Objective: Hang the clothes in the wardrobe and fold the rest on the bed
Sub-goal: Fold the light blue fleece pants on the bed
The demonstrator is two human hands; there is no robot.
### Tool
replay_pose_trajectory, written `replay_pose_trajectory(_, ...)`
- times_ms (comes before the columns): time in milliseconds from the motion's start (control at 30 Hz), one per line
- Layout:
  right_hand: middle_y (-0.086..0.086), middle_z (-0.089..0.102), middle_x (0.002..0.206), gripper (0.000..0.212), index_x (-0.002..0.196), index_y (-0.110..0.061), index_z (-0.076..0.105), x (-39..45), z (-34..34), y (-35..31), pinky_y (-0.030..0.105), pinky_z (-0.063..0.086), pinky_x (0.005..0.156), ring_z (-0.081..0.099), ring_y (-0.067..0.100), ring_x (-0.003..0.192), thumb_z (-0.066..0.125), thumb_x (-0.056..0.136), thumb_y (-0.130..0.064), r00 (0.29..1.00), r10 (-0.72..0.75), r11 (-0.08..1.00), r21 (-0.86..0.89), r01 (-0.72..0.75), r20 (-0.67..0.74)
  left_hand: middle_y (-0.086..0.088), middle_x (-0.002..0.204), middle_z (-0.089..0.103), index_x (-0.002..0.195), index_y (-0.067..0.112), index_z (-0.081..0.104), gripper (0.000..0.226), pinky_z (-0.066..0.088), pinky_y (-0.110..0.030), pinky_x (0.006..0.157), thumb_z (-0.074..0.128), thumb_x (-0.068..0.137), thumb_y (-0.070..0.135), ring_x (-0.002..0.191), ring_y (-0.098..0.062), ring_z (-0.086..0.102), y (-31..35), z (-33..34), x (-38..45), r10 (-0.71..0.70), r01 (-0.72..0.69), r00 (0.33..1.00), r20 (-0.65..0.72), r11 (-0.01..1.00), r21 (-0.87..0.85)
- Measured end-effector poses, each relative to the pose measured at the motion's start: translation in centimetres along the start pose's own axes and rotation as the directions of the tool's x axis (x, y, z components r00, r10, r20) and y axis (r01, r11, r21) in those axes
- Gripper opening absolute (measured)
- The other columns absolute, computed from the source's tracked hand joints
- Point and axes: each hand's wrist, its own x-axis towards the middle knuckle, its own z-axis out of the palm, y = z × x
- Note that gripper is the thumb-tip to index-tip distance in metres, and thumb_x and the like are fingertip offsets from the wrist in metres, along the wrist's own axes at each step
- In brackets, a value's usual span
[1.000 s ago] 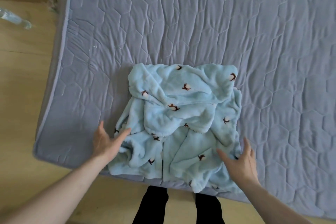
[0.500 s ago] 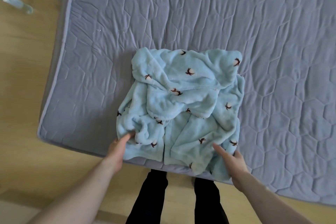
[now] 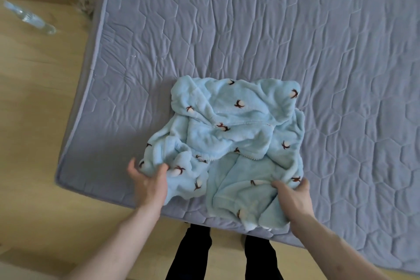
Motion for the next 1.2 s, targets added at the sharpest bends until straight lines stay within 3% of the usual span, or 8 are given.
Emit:
replay_pose_trajectory(133,-0.015,0.063,0.114,0.068,0.148,-0.049,0.042,-1.5,-2.3,-6.3,0.032,0.056,0.07,0.065,0.012,0.098,0.061,0.092,-0.015,0.99,-0.094,0.994,0.06,0.087,0.109,0.012,0.125,0.06,0.143,0.04,0.046,0.056,0.048,-0.035,0.087,0.059,0.092,0.021,0.106,-0.018,0.06,6.6,-0.1,-0.6,0.202,-0.2,0.976,0.085,0.979,-0.024)
replay_pose_trajectory(233,0.001,0.072,0.116,0.043,0.12,-0.034,0.075,-0.4,-3.0,-11.6,0.031,0.06,0.065,0.072,0.022,0.095,0.059,0.093,-0.005,0.991,-0.006,0.994,0.11,-0.008,0.132,-0.008,0.109,0.071,0.122,0.019,0.065,0.027,0.058,-0.036,0.071,0.057,0.096,0.014,0.091,-0.025,0.07,12.0,1.1,0.6,-0.029,0.064,0.981,0.193,0.982,-0.175)
replay_pose_trajectory(433,0.013,0.077,0.091,0.023,0.114,-0.001,0.069,2.0,-3.0,-20.5,0.032,0.061,0.053,0.076,0.024,0.073,0.051,0.102,-0.009,0.948,0.1,0.896,0.388,-0.218,0.301,-0.012,0.087,0.079,0.104,0.003,0.069,0.019,0.062,-0.035,0.075,0.051,0.104,0.01,0.078,-0.02,0.076,20.8,3.0,2.1,-0.101,0.394,0.809,0.58,0.825,-0.406)
replay_pose_trajectory(633,0.022,0.061,0.133,0.047,0.137,0.004,0.055,5.6,-1.2,-25.5,0.045,0.06,0.094,0.064,0.036,0.118,0.05,0.099,-0.023,0.951,-0.003,0.71,0.671,-0.215,0.308,-0.018,0.11,0.07,0.11,0.002,0.061,0.018,0.064,-0.038,0.063,0.057,0.101,0.017,0.089,-0.028,0.076,26.2,5.9,6.0,-0.083,0.432,0.834,0.545,0.713,-0.553)
replay_pose_trajectory(800,0.006,0.053,0.139,0.08,0.159,-0.018,0.033,8.5,1.4,-24.7,0.038,0.054,0.1,0.056,0.026,0.126,0.066,0.086,-0.01,0.937,-0.337,0.941,0.073,0.331,0.092,-0.02,0.13,0.06,0.125,0.005,0.054,0.034,0.064,-0.038,0.069,0.05,0.092,0.0,0.101,-0.028,0.073,26.4,9.3,9.2,-0.028,0.262,0.836,0.547,0.898,-0.353)
replay_pose_trajectory(967,-0.014,-0.004,0.172,0.103,0.162,-0.042,0.013,10.6,2.1,-21.5,0.031,0.04,0.102,0.026,0.013,0.15,0.08,0.084,-0.038,0.584,-0.777,0.431,-0.478,0.765,0.234,0.0,0.144,0.043,0.154,0.022,0.026,0.091,0.057,-0.036,0.089,0.074,0.077,0.015,0.112,-0.021,0.06,24.8,11.9,11.3,0.342,-0.418,0.891,0.299,0.874,0.247)
replay_pose_trajectory(1067,-0.009,0.009,0.173,0.09,0.161,-0.035,0.028,11.1,3.0,-20.3,0.044,0.025,0.123,0.017,0.022,0.156,0.059,0.084,-0.07,0.599,-0.74,0.348,-0.588,0.73,0.306,-0.003,0.139,0.037,0.14,0.025,0.04,0.075,0.048,-0.036,0.09,0.074,0.074,0.032,0.113,-0.023,0.053,23.8,11.7,10.9,0.796,-0.814,0.534,0.285,0.394,0.426)
replay_pose_trajectory(1200,-0.013,0.012,0.172,0.102,0.161,-0.043,0.021,11.9,3.5,-19.9,0.054,0.018,0.125,0.012,0.024,0.156,0.045,0.075,-0.091,0.725,-0.57,0.33,-0.7,0.633,0.387,0.011,0.137,0.041,0.135,0.031,0.05,0.065,0.039,-0.04,0.109,0.055,0.077,0.061,0.125,-0.015,0.045,21.7,12.1,9.7,0.59,-0.974,0.187,0.786,0.009,0.225)
